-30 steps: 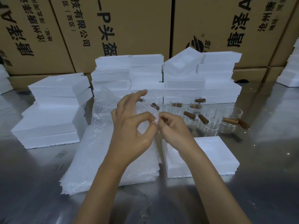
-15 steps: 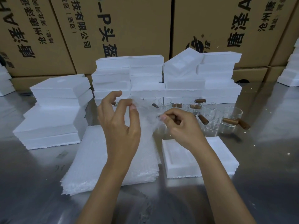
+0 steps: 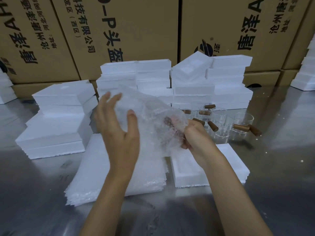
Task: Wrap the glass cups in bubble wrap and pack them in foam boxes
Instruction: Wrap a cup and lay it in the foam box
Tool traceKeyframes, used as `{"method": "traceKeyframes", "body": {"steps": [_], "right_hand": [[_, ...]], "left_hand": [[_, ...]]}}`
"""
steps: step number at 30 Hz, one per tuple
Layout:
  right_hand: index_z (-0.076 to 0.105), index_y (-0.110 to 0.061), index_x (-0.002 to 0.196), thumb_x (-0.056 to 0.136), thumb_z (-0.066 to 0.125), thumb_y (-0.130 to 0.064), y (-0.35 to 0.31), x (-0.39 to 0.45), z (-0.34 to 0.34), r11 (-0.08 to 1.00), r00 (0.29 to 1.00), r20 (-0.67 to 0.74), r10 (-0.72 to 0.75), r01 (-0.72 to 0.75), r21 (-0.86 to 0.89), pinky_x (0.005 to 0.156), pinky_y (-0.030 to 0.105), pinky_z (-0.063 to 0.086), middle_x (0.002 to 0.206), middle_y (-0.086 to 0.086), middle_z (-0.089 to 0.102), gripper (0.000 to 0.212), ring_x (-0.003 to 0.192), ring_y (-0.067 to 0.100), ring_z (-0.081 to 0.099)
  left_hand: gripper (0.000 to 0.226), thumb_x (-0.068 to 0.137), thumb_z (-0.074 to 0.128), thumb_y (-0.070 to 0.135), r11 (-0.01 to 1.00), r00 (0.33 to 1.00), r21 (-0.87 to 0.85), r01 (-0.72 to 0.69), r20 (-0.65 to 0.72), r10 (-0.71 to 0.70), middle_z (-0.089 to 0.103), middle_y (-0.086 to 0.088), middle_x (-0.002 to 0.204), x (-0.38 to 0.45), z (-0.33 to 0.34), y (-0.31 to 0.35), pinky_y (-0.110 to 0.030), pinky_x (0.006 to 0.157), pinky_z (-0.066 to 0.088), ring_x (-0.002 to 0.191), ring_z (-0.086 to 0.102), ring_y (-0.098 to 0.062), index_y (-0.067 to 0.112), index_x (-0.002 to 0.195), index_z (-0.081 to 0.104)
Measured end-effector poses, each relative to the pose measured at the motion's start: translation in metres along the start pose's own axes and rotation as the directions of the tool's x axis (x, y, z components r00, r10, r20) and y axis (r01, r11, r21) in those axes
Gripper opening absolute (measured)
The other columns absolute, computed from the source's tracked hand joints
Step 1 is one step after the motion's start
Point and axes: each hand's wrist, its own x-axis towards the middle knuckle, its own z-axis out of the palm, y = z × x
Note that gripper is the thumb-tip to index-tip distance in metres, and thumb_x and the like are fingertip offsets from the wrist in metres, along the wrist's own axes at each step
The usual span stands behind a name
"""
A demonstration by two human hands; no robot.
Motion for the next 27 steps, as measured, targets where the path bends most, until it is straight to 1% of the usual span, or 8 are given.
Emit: {"method": "traceKeyframes", "body": {"steps": [4, 7, 11, 14, 18, 22, 24, 27], "right_hand": [[0.068, -0.019, 0.070, 0.098, 0.060, -0.019, -0.001, -0.002, -0.003, 0.997, 0.995, 0.104, -0.011, 0.003, 0.072, 0.040, 0.021, 0.028, 0.053, -0.006, 0.050, 0.029, 0.046, 0.010, 0.039], [0.070, -0.011, 0.080, 0.101, 0.054, -0.017, -0.001, -0.003, 0.009, 0.970, 0.993, 0.112, 0.039, -0.065, 0.233, 0.037, 0.021, 0.036, 0.056, -0.004, 0.061, 0.027, 0.043, 0.010, 0.050], [0.069, -0.011, 0.096, 0.103, 0.047, -0.020, 0.001, -0.006, 0.019, 0.964, 0.979, 0.197, 0.046, -0.095, 0.247, 0.052, 0.030, 0.047, 0.074, 0.000, 0.074, 0.025, 0.057, 0.017, 0.064], [0.058, -0.012, 0.119, 0.103, 0.051, -0.033, 0.003, -0.009, 0.022, 0.997, 0.952, 0.301, 0.044, -0.062, 0.051, 0.050, 0.030, 0.043, 0.093, 0.010, 0.077, 0.027, 0.054, 0.020, 0.055], [0.062, -0.020, 0.115, 0.100, 0.056, -0.035, 0.003, -0.018, 0.030, 0.994, 0.933, 0.360, 0.027, -0.062, 0.085, 0.044, 0.019, 0.045, 0.102, 0.011, 0.072, 0.022, 0.051, 0.006, 0.059], [0.067, -0.029, 0.096, 0.097, 0.060, -0.029, 0.007, -0.023, 0.028, 0.995, 0.954, 0.297, -0.024, 0.051, -0.084, 0.081, 0.024, 0.059, 0.101, 0.002, 0.072, 0.008, 0.094, 0.010, 0.071], [0.066, -0.029, 0.087, 0.097, 0.060, -0.026, 0.006, -0.022, 0.026, 0.992, 0.962, 0.272, -0.035, 0.067, -0.110, 0.067, 0.012, 0.056, 0.088, -0.006, 0.071, 0.012, 0.079, -0.002, 0.070], [0.070, -0.013, 0.099, 0.099, 0.058, -0.019, 0.003, -0.015, 0.026, 0.977, 0.967, 0.252, -0.035, 0.086, -0.195, 0.071, 0.018, 0.058, 0.095, 0.010, 0.071, 0.013, 0.089, 0.022, 0.071]], "left_hand": [[0.069, 0.092, 0.057, 0.060, 0.885, 0.892, -0.138, 0.445, 0.158, -0.424, 0.037, 0.021, 0.147, 0.014, -0.010, -0.017, -0.022, 0.105, 0.033, 0.134, 0.036, 0.004, 0.039, 0.151, 0.028], [0.075, 0.074, 0.061, 0.074, 0.749, 0.775, -0.239, 0.618, 0.345, -0.529, 0.047, 0.032, 0.132, 0.014, -0.006, -0.021, -0.017, 0.091, 0.036, 0.110, 0.051, 0.019, 0.045, 0.141, 0.042], [0.084, 0.060, 0.079, 0.071, 0.660, 0.721, -0.306, 0.686, 0.413, -0.557, 0.047, 0.015, 0.147, 0.009, 0.000, -0.023, -0.037, 0.111, 0.040, 0.134, 0.048, -0.008, 0.047, 0.135, 0.050], [0.082, 0.052, 0.088, 0.064, 0.570, 0.684, -0.377, 0.730, 0.426, -0.593, 0.051, 0.009, 0.143, 0.011, 0.000, -0.022, -0.042, 0.104, 0.049, 0.124, 0.059, -0.014, 0.050, 0.125, 0.053], [0.073, 0.079, 0.076, 0.045, 0.404, 0.581, -0.418, 0.814, 0.599, -0.551, 0.060, -0.009, 0.138, 0.014, -0.001, -0.022, -0.048, 0.097, 0.054, 0.118, 0.065, -0.026, 0.024, 0.144, 0.049], [0.084, 0.075, 0.082, 0.048, 0.399, 0.551, -0.382, 0.833, 0.630, -0.547, 0.063, -0.006, 0.135, 0.012, -0.002, -0.020, -0.050, 0.104, 0.049, 0.123, 0.061, -0.027, 0.023, 0.146, 0.046], [0.085, 0.073, 0.085, 0.045, 0.406, 0.549, -0.373, 0.834, 0.635, -0.544, 0.063, -0.004, 0.136, 0.012, -0.004, -0.022, -0.050, 0.109, 0.043, 0.125, 0.060, -0.027, 0.023, 0.145, 0.048], [0.066, 0.079, 0.081, 0.032, 0.400, 0.553, -0.386, 0.831, 0.650, -0.522, 0.068, -0.004, 0.128, 0.013, -0.006, -0.021, -0.047, 0.103, 0.050, 0.117, 0.066, -0.025, 0.021, 0.138, 0.056]]}}
